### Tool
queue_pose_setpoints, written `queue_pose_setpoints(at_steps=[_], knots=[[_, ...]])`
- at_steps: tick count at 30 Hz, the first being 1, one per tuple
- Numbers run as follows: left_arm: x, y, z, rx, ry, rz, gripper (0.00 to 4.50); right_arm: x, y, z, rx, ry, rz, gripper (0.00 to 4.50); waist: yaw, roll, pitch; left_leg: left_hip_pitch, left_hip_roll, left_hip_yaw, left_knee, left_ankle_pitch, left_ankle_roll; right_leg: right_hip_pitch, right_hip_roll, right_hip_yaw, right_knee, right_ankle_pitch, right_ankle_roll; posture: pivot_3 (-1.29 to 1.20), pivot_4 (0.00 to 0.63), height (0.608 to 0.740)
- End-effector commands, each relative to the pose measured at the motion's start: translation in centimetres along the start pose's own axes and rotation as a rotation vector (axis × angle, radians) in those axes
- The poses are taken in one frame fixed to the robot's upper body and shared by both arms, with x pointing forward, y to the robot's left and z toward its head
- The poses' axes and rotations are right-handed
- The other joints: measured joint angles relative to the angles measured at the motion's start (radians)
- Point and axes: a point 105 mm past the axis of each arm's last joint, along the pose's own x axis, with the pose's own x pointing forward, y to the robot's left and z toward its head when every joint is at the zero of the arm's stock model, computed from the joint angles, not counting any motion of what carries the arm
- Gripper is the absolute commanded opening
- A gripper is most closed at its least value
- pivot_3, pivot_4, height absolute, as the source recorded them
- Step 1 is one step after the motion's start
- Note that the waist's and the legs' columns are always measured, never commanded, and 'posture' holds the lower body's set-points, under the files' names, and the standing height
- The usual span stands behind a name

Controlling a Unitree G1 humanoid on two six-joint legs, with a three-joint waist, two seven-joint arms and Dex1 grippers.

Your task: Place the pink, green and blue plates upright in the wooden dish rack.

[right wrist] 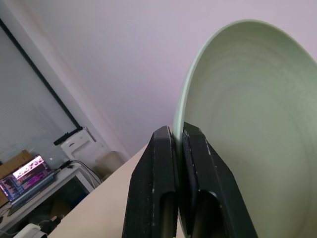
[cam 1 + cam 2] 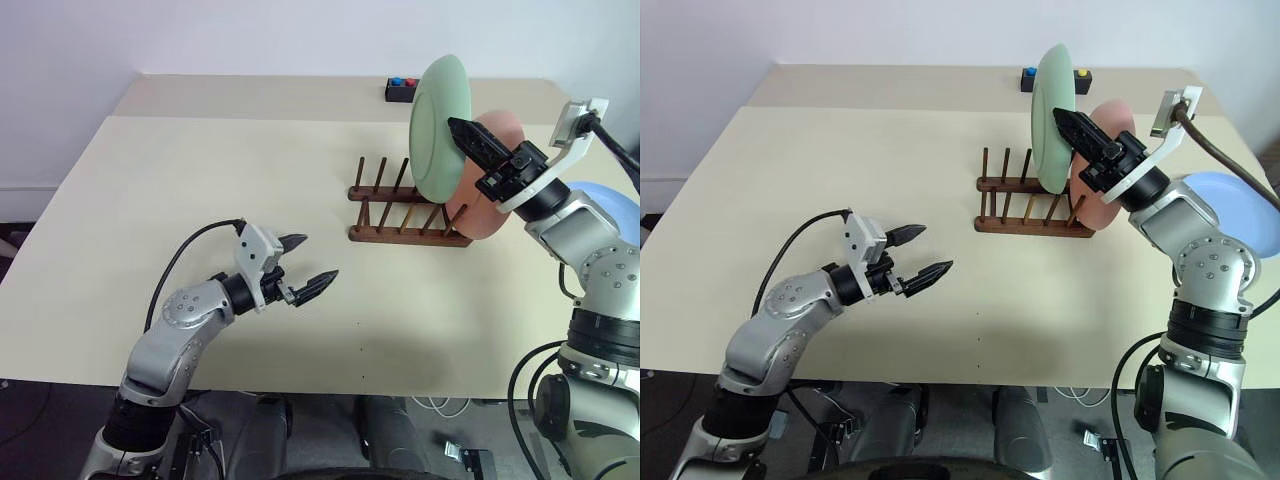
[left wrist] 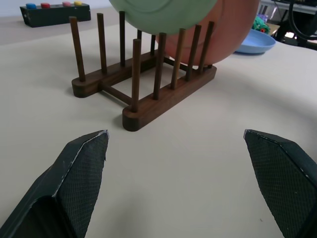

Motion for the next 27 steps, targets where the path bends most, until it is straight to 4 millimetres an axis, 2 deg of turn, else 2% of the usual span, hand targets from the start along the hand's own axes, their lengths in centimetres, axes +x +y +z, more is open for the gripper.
queue_pose_setpoints(at_steps=[1,3,8,13,19,23,27], knots=[[0.1,-0.5,1.1,0.035,-0.039,-0.016,4.5,-0.1,0.4,1.0,-0.003,-0.041,0.015,0.69,0.0,0.0,0.0,0.0,0.0,0.0,0.0,0.0,0.0,0.0,0.0,0.0,0.0,0.0,0.0,0.0,0.15,0.734],[0.1,-0.5,1.0,0.034,-0.039,-0.016,4.5,-0.1,0.3,1.0,-0.009,-0.041,0.012,1.47,-0.001,0.0,0.0,0.0,0.0,0.0,0.0,0.0,0.0,0.0,0.0,0.0,0.0,0.0,0.0,0.0,0.15,0.734],[0.1,-0.5,1.0,0.031,-0.038,-0.014,4.5,0.0,0.2,1.0,-0.023,-0.041,0.006,3.95,-0.002,0.0,0.0,0.0,0.0,0.0,0.0,0.0,0.0,0.0,0.0,0.0,0.0,0.0,0.0,0.0,0.15,0.734],[0.1,-0.5,1.0,0.029,-0.036,-0.011,4.5,0.3,0.9,1.4,-0.117,-0.045,0.024,3.95,-0.001,0.0,0.0,0.0,0.0,0.0,0.0,0.0,0.0,0.0,0.0,0.0,0.0,0.0,0.0,0.0,0.15,0.734],[0.1,-0.6,0.9,0.023,-0.036,-0.014,4.5,0.4,2.3,1.2,-0.364,0.058,0.07,3.95,-0.001,0.001,0.001,0.0,0.0,0.0,0.0,0.0,0.0,0.0,0.0,0.0,0.0,0.0,0.0,0.0,0.15,0.734],[0.2,-0.7,0.9,0.019,-0.036,-0.017,4.5,0.3,2.3,1.3,-0.477,0.105,0.065,3.95,-0.001,0.001,0.001,0.0,0.0,0.0,0.0,0.0,0.0,0.0,0.0,0.0,0.0,0.0,0.0,0.0,0.15,0.734],[0.4,-0.8,0.8,0.015,-0.037,-0.022,4.5,0.1,2.3,1.2,-0.466,0.12,0.077,3.95,-0.001,0.001,0.001,0.0,0.0,0.0,0.0,0.0,0.0,0.0,0.0,0.0,0.0,0.0,0.0,0.0,0.15,0.734]])
